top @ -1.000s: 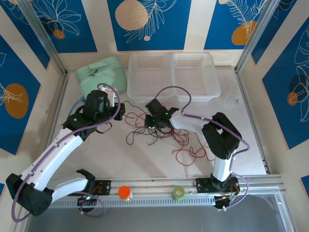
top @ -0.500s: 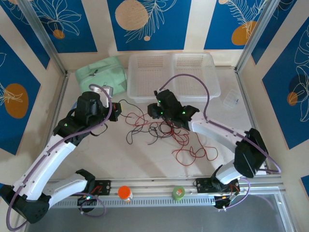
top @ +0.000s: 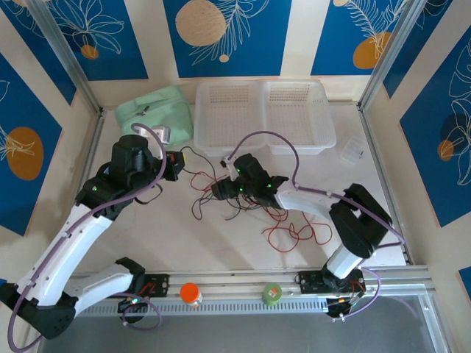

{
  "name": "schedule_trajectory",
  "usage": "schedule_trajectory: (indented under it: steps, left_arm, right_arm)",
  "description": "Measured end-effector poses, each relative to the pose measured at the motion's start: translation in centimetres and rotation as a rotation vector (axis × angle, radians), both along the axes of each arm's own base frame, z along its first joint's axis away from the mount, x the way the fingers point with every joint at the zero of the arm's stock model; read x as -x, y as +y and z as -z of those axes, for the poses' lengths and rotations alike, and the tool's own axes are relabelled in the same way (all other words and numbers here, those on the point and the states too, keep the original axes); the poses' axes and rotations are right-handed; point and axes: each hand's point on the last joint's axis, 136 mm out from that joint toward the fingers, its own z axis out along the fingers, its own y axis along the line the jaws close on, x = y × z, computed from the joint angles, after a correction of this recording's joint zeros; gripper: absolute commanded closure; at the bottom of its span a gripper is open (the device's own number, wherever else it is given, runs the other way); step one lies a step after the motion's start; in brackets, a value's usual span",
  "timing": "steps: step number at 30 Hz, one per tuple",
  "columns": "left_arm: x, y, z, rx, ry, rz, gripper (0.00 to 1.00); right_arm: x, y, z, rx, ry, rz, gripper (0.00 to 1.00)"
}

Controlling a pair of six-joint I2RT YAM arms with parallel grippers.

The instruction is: Untangle the cables

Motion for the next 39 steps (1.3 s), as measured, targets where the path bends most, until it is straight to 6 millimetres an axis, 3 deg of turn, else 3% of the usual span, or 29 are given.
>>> schedule_trajectory:
  steps: [4, 8, 13, 15, 20, 24, 32, 39]
  left_arm:
    - [0.1, 0.0, 0.1, 0.000, 0.005, 0.004, 1.00]
    - [0.4, 0.2, 0.1, -0.002, 0.009, 0.003, 1.00]
    - [0.8, 0.8, 0.2, -0.014, 0.011, -0.013, 1.00]
    - [0.8, 1.0, 0.2, -0.021, 0.012, -0.023, 1.00]
    - [0.9, 1.2, 1.5, -0.031, 0.033, -0.034, 1.00]
    - [0.9, 1.2, 3.3, -0.044, 0.073, -0.039, 1.00]
    - [0.8, 1.1, 4.8, -0.059, 0.098, -0.039, 1.00]
    - [0.8, 1.2, 5.9, -0.066, 0.119, -0.042, 1.00]
  right_arm:
    - [-1.9, 1.7, -0.6, -0.027, -0.046, 0.007, 0.75]
    - [-2.6, 1.6, -0.8, -0.030, -0.061, 0.048, 0.93]
    - [-2.2, 0.6, -2.9, -0.007, -0.098, 0.079, 0.98]
    - [-1.7, 0.0, -5.3, -0.008, -0.138, 0.078, 0.99]
    - [-0.5, -0.7, -13.7, -0.032, -0.286, 0.044, 1.00]
    - [0.3, -0.7, -17.6, 0.016, -0.383, 0.017, 1.00]
    - [2.0, -1.7, -17.7, 0.345, -0.550, -0.046, 1.00]
    - [1.2, -3.7, -15.9, 0.547, -0.600, -0.036, 1.00]
